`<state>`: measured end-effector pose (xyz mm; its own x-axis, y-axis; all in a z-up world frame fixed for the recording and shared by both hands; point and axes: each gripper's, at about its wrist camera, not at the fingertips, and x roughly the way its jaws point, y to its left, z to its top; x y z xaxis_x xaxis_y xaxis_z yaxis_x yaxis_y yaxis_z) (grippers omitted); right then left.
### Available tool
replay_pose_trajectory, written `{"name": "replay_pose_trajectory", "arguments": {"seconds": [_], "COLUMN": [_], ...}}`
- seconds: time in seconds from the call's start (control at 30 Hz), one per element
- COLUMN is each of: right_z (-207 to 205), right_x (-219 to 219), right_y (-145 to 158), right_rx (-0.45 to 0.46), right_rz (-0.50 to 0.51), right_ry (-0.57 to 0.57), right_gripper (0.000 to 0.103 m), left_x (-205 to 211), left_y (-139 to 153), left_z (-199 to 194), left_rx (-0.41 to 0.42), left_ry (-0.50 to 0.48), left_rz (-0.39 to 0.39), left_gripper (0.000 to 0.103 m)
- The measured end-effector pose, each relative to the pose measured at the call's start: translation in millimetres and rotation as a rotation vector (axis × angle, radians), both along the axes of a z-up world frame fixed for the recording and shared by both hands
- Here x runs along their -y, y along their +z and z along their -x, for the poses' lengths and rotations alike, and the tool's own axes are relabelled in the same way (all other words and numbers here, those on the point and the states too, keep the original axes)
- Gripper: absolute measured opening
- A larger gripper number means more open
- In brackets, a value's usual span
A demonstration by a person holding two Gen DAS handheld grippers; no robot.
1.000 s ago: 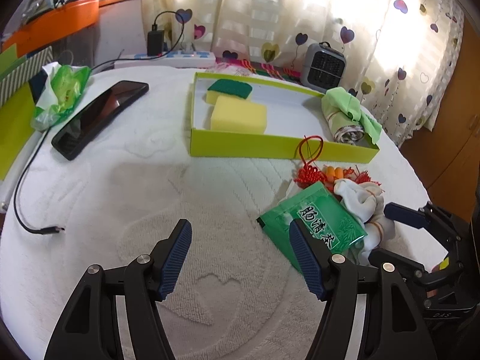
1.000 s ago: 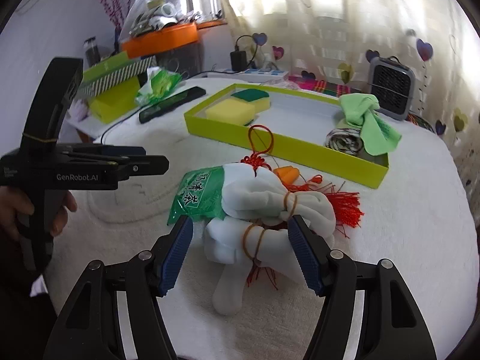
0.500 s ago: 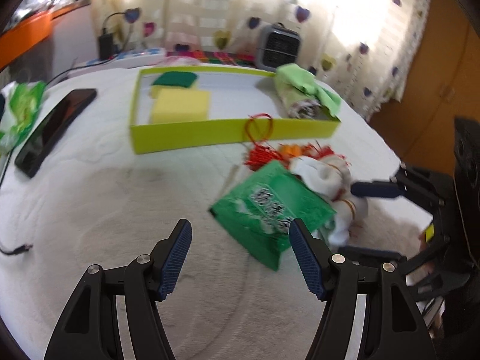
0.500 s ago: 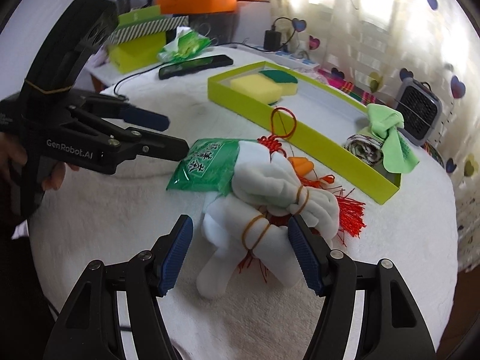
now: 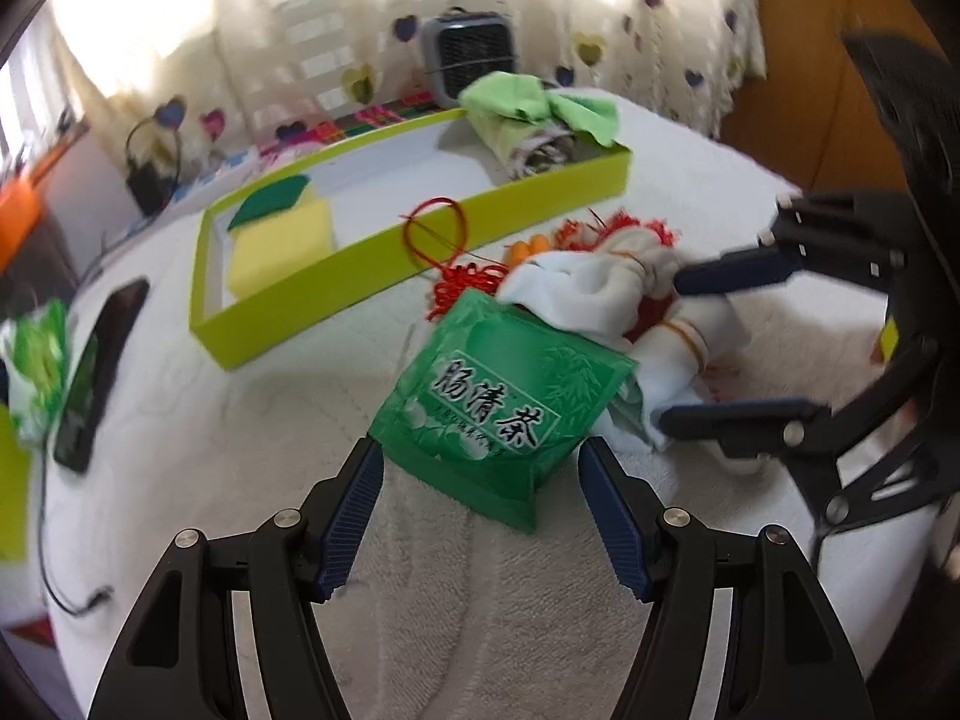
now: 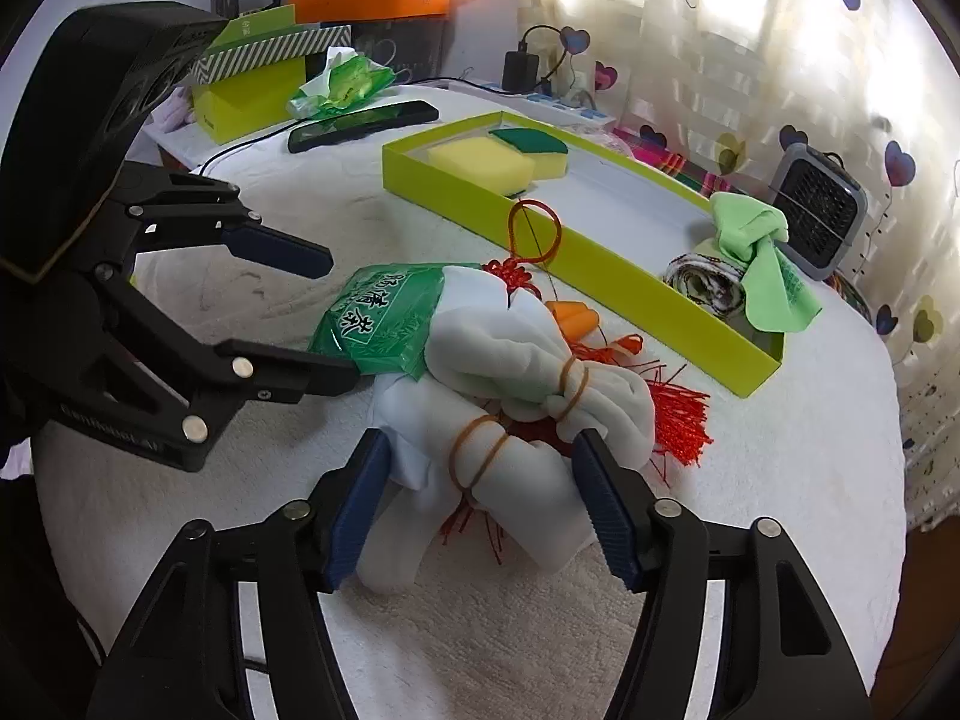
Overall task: Organize soft objects
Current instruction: 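Grasp the green tea packet with the left gripper while the right gripper grasps the white socks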
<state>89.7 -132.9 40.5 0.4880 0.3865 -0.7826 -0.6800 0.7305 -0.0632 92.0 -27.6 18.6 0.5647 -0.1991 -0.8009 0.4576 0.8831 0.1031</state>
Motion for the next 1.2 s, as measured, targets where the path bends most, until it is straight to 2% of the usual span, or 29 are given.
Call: {"name": "replay_pose_trajectory", "arguments": {"seconds": [0.13, 0.37, 0.63, 1.03, 1.2], "right_z": [-1, -2, -5, -4, -4], "right_x": [1, 2, 3, 4, 4], "right_y": [0, -2, -4, -5, -5], "right_rx": [-0.003, -0.009, -0.020, -0.022, -0.022], "right_rz": [-0.010, -0.025, -0.042, -0.055, -0.056], "right_ry": [0.003, 0.002, -0.002, -0.004, -0.004], "right_gripper": [0.062, 0.062, 0.062, 0.062, 0.062], "left_x": [6, 7, -3, -25, -34], "left_y": [-3, -4, -4, -1, -2], "left_z": [-5, -14, -17, -25, -28], "left_rx": [-0.001, -0.001, -0.017, -0.073, -0.097], "left_ry": [-0.039, -0.035, -0.004, 0.022, 0.042], "left_rz": [-0.046, -0.041, 0.039, 0.231, 0.303], "left_gripper": [0.068, 0.068, 0.065, 0.063, 0.059]}}
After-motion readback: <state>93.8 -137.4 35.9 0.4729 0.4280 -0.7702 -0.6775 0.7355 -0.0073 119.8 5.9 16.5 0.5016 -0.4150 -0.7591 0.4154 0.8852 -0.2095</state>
